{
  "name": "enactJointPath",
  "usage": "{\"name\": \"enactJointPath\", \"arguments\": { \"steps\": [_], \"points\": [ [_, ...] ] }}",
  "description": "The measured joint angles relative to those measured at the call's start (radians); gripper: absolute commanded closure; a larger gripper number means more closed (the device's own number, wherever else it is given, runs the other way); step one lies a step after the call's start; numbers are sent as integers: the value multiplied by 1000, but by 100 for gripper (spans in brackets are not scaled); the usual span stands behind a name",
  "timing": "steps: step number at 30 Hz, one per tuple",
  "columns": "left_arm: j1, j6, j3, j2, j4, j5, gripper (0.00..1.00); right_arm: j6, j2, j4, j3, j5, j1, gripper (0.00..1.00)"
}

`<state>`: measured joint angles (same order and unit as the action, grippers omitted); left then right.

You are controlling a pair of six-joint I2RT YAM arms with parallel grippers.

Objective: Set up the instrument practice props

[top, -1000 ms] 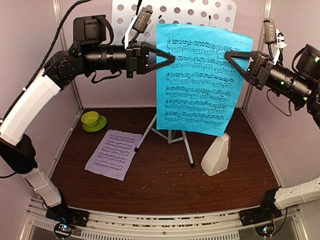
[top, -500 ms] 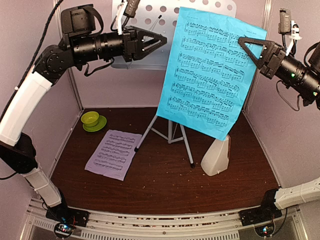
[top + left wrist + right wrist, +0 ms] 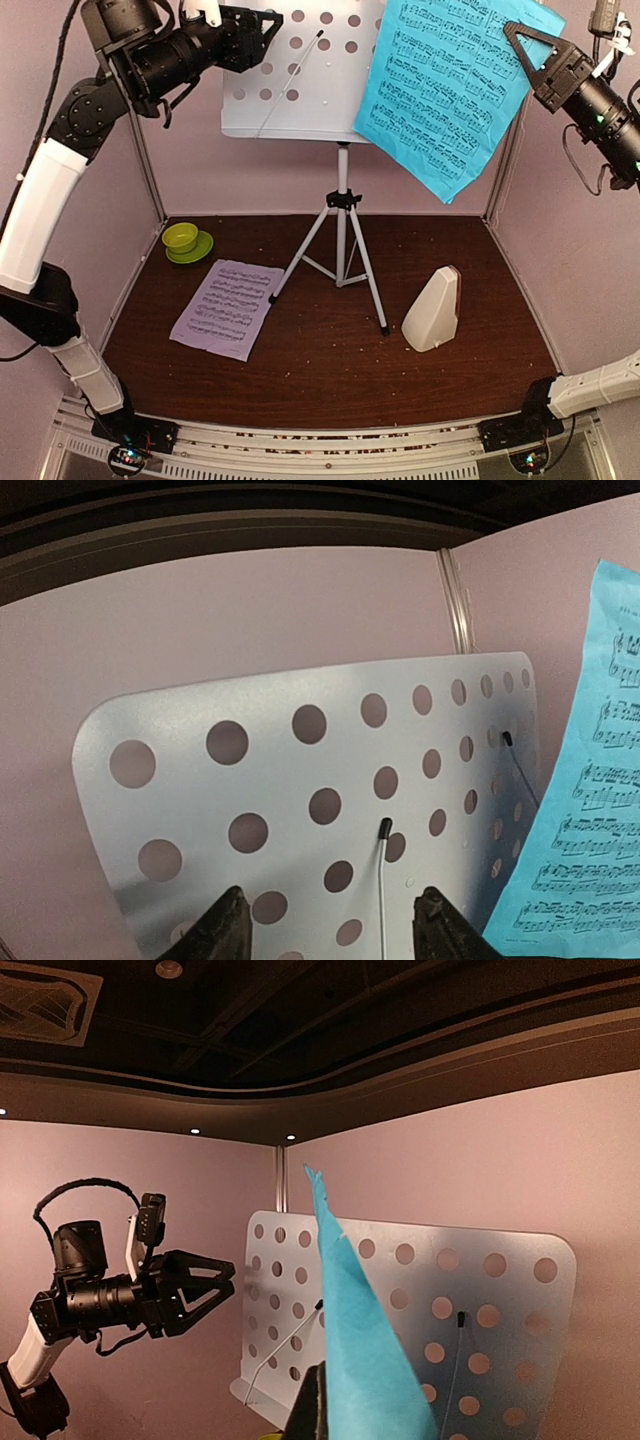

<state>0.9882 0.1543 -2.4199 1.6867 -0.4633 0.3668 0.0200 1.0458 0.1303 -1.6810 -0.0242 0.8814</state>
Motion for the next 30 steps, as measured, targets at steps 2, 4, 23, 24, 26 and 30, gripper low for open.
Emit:
{"name": "enactJointPath", "arguments": {
  "steps": [2,4,23,24,26,30],
  "points": [
    [0,35,-27,42,-11,32,41,24,16,-17,-10,7,0,100],
    [0,58,-28,74,-27,48,40,48,37,-34,-26,16,0,100],
    [0,136,-28,143,-87,168,58,172,142,-117,-116,34,-8,100],
    [0,137,-28,144,-87,171,59,175,145,-122,-116,34,-9,100],
    [0,140,-28,149,-87,174,64,182,150,-127,-116,34,-9,100],
    [0,148,-28,161,-86,179,74,195,164,-129,-117,34,-10,100]
  ]
}}
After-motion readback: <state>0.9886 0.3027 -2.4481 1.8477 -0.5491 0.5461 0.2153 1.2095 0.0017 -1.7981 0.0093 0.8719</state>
